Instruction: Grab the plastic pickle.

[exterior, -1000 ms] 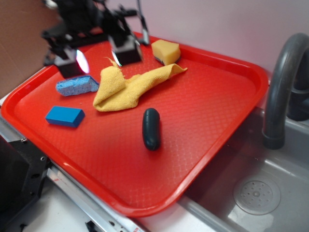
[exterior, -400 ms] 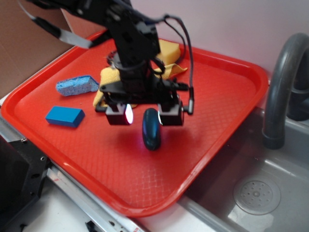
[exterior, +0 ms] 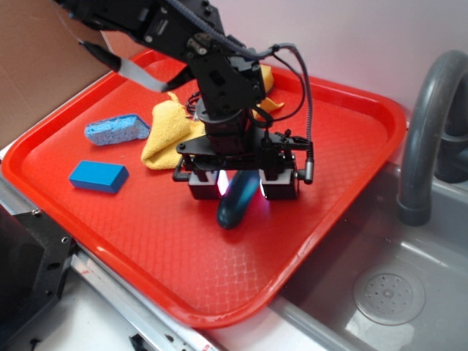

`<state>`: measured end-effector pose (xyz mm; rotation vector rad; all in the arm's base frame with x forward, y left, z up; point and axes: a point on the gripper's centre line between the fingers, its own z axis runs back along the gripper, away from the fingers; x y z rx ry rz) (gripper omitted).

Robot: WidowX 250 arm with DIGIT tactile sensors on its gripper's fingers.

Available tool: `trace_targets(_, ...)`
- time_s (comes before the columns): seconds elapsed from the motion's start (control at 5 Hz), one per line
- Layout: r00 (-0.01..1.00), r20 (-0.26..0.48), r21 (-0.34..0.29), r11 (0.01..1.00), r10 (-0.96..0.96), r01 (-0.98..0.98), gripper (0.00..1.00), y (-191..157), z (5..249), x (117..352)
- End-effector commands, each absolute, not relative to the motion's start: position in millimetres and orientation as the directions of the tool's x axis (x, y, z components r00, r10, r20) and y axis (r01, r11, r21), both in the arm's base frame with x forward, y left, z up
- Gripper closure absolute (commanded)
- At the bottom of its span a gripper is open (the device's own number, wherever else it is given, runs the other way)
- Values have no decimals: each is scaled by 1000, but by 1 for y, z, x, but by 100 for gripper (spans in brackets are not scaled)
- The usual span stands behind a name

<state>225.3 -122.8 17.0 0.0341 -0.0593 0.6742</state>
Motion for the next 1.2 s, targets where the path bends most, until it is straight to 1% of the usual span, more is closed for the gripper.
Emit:
trace_targets(0.0,776,72,63,774,627,-631,100,-114,1,216)
trace_targets(0.2,789,85,37,789,609,-613,100,-107,28,218)
trace_targets(0.4,834,92,-36,839,544,-543,100,-89,76,219)
trace_targets(0.6,885,65,-28,887,461,-460,100,-75,126,220)
trace_targets(0.8,941,6,-9,941,339,-339,100,-69,175,210)
trace_targets(1.0,959,-3,-61,957,285,-284,100,-61,220,199)
